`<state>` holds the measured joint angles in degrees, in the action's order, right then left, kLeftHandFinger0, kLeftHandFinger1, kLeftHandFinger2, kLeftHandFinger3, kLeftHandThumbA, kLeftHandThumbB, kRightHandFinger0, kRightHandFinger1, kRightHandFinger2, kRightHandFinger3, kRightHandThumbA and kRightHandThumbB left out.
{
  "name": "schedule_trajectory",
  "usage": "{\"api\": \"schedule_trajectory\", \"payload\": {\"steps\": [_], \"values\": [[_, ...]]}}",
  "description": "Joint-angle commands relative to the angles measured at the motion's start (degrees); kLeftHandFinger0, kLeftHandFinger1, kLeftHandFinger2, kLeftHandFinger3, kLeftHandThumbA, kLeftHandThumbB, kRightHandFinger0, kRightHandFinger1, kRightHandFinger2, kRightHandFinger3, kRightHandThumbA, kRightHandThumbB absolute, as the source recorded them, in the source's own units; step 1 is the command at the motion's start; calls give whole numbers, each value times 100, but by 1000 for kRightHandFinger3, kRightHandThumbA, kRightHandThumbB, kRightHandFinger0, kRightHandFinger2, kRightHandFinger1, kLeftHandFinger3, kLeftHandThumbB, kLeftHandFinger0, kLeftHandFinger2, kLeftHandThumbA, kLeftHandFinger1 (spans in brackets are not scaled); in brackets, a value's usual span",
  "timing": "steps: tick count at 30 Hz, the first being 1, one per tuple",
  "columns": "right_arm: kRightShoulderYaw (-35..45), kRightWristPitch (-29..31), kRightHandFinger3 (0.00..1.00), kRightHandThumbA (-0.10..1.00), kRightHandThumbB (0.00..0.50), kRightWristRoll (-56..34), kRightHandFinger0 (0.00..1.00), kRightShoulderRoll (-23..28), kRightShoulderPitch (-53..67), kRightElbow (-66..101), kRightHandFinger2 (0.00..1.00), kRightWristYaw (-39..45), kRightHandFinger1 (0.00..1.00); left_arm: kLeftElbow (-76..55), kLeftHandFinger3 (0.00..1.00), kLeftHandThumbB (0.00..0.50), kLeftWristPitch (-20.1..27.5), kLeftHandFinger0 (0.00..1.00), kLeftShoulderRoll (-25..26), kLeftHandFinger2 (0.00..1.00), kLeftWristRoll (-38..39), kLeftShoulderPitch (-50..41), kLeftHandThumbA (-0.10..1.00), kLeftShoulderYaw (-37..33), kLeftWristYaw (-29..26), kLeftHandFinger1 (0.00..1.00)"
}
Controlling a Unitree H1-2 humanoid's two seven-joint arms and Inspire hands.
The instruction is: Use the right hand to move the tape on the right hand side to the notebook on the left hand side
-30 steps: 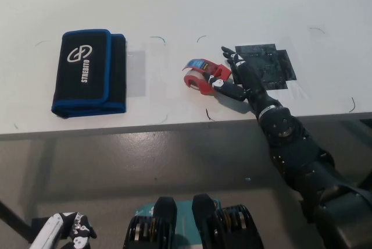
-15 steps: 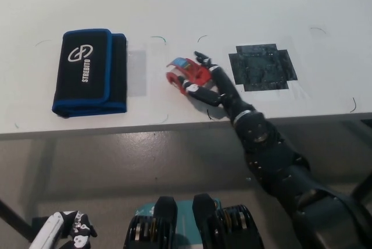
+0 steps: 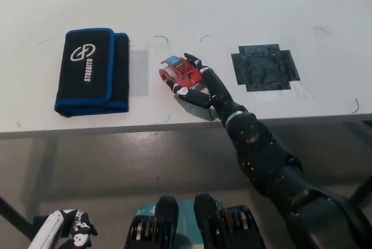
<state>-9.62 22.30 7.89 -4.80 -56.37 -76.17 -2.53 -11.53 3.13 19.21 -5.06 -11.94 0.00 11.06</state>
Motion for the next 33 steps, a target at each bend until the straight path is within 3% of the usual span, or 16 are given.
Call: {"api": "schedule_trajectory", "payload": {"steps": [1,8,10,15,33], "values": [[-126,84,1000,759,406,93,1000,-262,-214,-41,1000,355,1000,-204,407,24,-16,302,111,258,29,14,339,32,63,234],[-62,50,1000,724,402,9,1000,-224,-264,-20,1000,425,1000,-213,408,21,10,284,117,248,-58,24,337,21,42,222],[-47,34,1000,745,443,-18,1000,-250,-284,-4,1000,473,1000,-166,406,22,60,284,110,247,11,32,322,28,55,221],[-168,107,1000,721,403,100,1000,-378,-283,21,1000,418,1000,-153,408,20,37,291,104,252,25,29,304,36,52,226],[-257,233,1000,735,426,70,1000,-509,-233,11,1000,454,1000,-182,407,18,43,296,95,249,34,-18,328,34,51,225]]}}
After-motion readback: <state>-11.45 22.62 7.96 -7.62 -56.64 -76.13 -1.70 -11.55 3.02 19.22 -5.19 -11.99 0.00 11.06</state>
